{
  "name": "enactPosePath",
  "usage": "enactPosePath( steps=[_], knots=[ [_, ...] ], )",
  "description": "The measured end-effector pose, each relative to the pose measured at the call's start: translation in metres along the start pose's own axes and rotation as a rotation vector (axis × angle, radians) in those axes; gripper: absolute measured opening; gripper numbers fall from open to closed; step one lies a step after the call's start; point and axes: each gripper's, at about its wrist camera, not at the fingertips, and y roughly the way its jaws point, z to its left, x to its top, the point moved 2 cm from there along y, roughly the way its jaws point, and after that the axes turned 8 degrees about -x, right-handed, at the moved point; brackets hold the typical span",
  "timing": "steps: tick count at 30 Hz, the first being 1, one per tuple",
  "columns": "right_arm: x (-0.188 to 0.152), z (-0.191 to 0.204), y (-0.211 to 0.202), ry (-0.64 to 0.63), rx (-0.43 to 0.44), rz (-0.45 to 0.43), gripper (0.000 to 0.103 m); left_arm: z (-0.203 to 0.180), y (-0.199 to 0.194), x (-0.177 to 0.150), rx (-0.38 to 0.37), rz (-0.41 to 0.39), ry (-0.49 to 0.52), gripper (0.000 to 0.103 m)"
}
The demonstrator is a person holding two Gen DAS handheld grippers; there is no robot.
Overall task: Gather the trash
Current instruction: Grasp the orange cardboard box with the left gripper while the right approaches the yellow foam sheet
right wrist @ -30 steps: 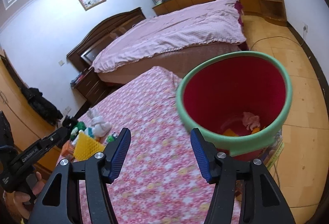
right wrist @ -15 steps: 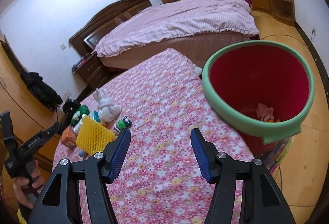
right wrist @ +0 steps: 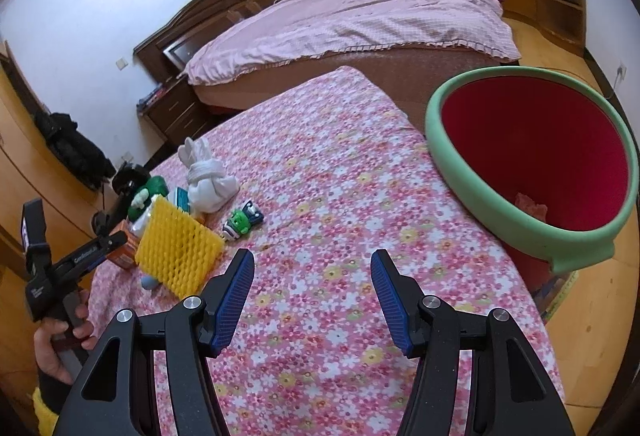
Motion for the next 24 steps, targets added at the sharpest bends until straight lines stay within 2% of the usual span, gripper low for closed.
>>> enactPosePath(
  steps=[1, 3, 7, 20, 24],
  knots=[
    [0.0, 0.003, 0.002, -0.008, 0.002, 0.006, 0.062, 0.001, 0.002, 0.0, 0.007, -0.004, 0.001, 0.061],
    [0.0, 0.009, 0.006, -0.027, 0.003, 0.015, 0.062, 0.003, 0.004, -0.001, 0.002, -0.008, 0.003, 0.049],
    [-0.001, 0.022, 0.013, -0.059, 0.013, 0.029, 0.062, 0.005, 0.0, -0.003, -0.023, -0.026, 0.004, 0.049],
    [-0.01, 0.075, 0.041, -0.131, 0.068, 0.082, 0.062, 0.008, -0.053, -0.027, -0.06, -0.096, 0.001, 0.049],
    [-0.011, 0.093, 0.052, -0.147, 0.091, 0.091, 0.062, 0.01, -0.062, -0.035, -0.038, -0.107, 0.015, 0.049]
  ],
)
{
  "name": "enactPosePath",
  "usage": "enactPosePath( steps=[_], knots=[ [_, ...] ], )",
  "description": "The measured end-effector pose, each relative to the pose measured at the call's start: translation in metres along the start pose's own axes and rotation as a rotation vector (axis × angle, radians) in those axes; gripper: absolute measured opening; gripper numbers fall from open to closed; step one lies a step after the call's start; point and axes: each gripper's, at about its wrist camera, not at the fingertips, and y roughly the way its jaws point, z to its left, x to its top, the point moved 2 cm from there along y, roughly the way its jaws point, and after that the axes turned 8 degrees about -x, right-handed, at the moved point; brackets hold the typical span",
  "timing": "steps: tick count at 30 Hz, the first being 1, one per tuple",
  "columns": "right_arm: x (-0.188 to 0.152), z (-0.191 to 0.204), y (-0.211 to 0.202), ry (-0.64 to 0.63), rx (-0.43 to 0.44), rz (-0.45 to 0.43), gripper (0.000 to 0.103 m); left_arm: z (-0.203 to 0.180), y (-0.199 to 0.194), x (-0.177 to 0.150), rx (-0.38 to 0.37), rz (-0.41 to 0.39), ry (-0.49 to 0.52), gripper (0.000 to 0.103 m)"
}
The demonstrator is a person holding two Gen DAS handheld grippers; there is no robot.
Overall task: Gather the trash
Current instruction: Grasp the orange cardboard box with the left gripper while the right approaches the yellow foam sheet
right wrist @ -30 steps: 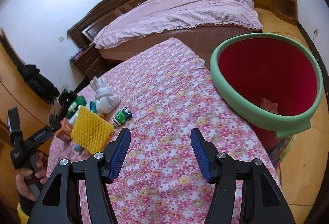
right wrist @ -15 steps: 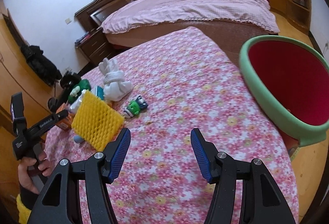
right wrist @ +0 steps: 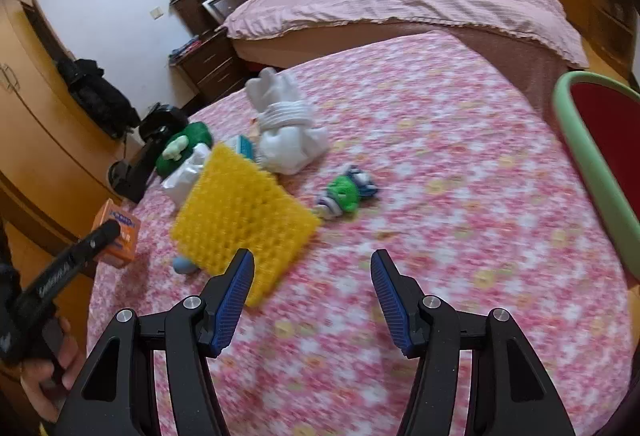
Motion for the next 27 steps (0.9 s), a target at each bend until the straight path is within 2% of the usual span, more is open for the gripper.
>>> enactPosePath(
  steps=[9, 18, 19, 21, 23, 26, 27],
  knots=[
    [0.0, 0.026, 0.03, -0.027, 0.025, 0.026, 0.062, 0.012, -0.011, -0.006, -0.001, -0.035, -0.026, 0.049],
    [-0.003, 0.032, 0.033, -0.079, 0.014, -0.023, 0.062, 0.01, -0.011, -0.01, -0.011, -0.037, -0.014, 0.049],
    [-0.004, 0.032, 0.033, -0.08, 0.009, -0.025, 0.059, 0.009, -0.011, -0.01, -0.013, -0.036, -0.014, 0.049],
    [-0.005, 0.029, 0.032, -0.073, -0.005, -0.028, 0.045, 0.008, -0.013, -0.011, -0.015, -0.036, -0.013, 0.049],
    [-0.007, 0.024, 0.031, -0.046, 0.028, -0.016, 0.025, 0.007, -0.014, -0.012, -0.015, -0.036, -0.012, 0.049],
    [-0.009, 0.021, 0.026, -0.029, 0.051, -0.018, 0.012, 0.007, -0.015, -0.012, -0.017, -0.035, -0.013, 0.049],
    [-0.01, 0.02, 0.023, -0.026, 0.054, -0.025, 0.011, 0.006, -0.016, -0.013, -0.017, -0.035, -0.013, 0.049]
  ],
)
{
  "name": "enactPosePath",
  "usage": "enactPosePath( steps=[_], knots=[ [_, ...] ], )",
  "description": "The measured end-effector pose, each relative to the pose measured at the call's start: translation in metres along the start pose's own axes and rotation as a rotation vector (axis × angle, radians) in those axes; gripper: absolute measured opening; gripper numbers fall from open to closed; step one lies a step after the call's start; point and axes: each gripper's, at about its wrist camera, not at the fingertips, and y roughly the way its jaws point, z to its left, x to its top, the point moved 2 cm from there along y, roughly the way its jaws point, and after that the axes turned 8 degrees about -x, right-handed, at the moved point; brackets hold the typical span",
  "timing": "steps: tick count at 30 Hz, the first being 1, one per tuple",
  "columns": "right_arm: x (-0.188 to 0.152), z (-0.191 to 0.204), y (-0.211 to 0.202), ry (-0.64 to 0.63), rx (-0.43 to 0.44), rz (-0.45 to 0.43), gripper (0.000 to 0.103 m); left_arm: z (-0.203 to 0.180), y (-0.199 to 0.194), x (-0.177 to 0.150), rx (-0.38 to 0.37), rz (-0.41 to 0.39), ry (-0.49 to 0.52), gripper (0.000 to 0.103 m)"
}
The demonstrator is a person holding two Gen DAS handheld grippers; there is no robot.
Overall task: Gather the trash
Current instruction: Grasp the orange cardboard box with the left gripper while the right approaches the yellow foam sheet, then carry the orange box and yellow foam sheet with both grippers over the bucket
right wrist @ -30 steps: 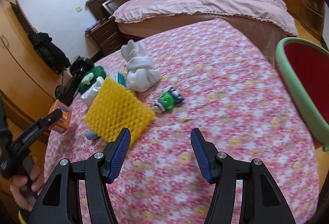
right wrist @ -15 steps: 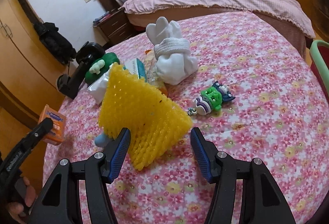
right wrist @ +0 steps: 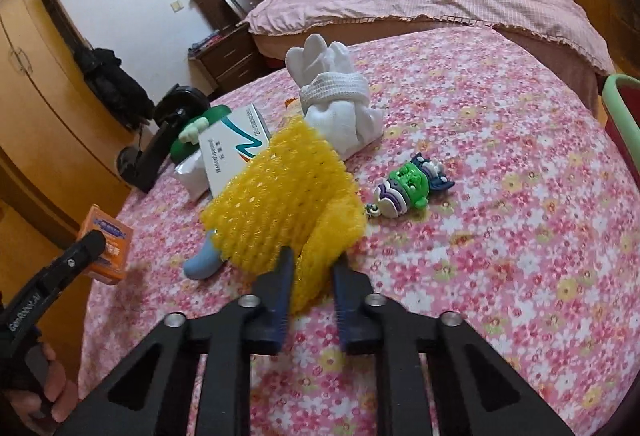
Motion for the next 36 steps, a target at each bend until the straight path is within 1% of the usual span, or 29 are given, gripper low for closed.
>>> enactPosePath(
  steps=[3, 8, 12, 14, 19, 25, 28, 36],
  knots=[
    [-0.004, -0.004, -0.014, 0.021, 0.022, -0.026, 0.01, -0.004, -0.004, -0.003, -0.006, 0.01, -0.001, 0.049],
    [-0.01, -0.016, -0.036, 0.095, 0.052, -0.036, 0.01, -0.017, -0.014, -0.007, -0.045, 0.002, 0.008, 0.049],
    [-0.012, -0.03, -0.061, 0.131, 0.039, -0.081, 0.01, -0.032, -0.023, -0.008, -0.07, -0.005, 0.03, 0.049],
    [-0.013, -0.041, -0.072, 0.159, 0.024, -0.085, 0.01, -0.038, -0.027, -0.009, -0.086, -0.009, 0.035, 0.049],
    [-0.015, -0.06, -0.097, 0.193, 0.015, -0.136, 0.01, -0.057, -0.032, -0.01, -0.127, 0.001, 0.053, 0.049],
    [-0.018, -0.084, -0.118, 0.246, -0.006, -0.173, 0.01, -0.087, -0.036, -0.011, -0.166, 0.013, 0.092, 0.049],
    [-0.02, -0.098, -0.129, 0.273, -0.005, -0.198, 0.01, -0.105, -0.038, -0.012, -0.169, 0.013, 0.13, 0.049],
    [-0.026, -0.132, -0.154, 0.34, 0.011, -0.246, 0.01, -0.152, -0.037, -0.017, -0.22, 0.032, 0.188, 0.049]
  ],
)
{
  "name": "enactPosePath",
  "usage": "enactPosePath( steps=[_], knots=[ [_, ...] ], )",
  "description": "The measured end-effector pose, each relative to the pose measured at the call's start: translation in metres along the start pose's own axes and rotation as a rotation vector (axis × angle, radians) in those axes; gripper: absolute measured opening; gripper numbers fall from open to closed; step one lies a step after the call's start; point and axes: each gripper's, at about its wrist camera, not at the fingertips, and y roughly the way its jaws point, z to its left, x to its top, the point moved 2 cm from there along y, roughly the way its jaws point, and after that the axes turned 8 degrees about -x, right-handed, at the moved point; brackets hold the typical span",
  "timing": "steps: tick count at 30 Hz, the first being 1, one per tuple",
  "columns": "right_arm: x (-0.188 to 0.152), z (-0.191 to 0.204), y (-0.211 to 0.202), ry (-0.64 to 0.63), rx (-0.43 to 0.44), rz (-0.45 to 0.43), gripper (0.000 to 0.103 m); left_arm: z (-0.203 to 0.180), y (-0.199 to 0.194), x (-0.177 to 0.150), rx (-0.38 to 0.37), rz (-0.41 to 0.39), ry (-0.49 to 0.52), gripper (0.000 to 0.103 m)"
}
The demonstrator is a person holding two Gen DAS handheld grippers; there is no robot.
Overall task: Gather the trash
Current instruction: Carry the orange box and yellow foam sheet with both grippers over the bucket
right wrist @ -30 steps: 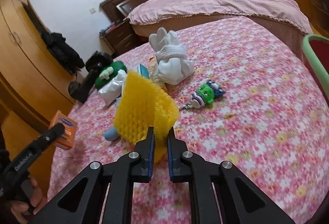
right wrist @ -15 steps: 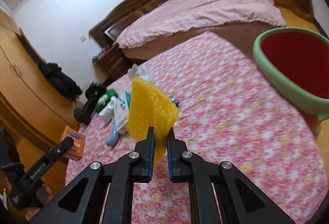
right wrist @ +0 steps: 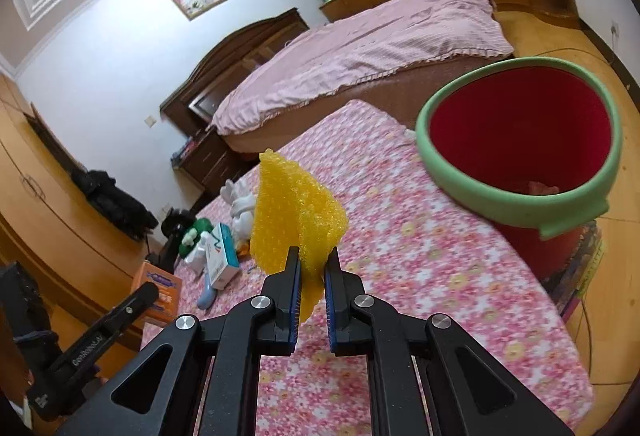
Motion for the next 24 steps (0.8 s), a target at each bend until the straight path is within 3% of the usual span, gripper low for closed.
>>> enactPosePath(
  steps=[11, 24],
  knots=[
    [0.019, -0.05, -0.026, 0.099, -0.002, -0.075, 0.01, -0.07, 0.032, 0.007, -0.105, 0.052, 0.087, 0.049],
    [0.047, -0.114, -0.035, 0.154, -0.086, -0.125, 0.01, -0.15, 0.095, 0.011, -0.208, 0.127, 0.177, 0.049]
  ],
)
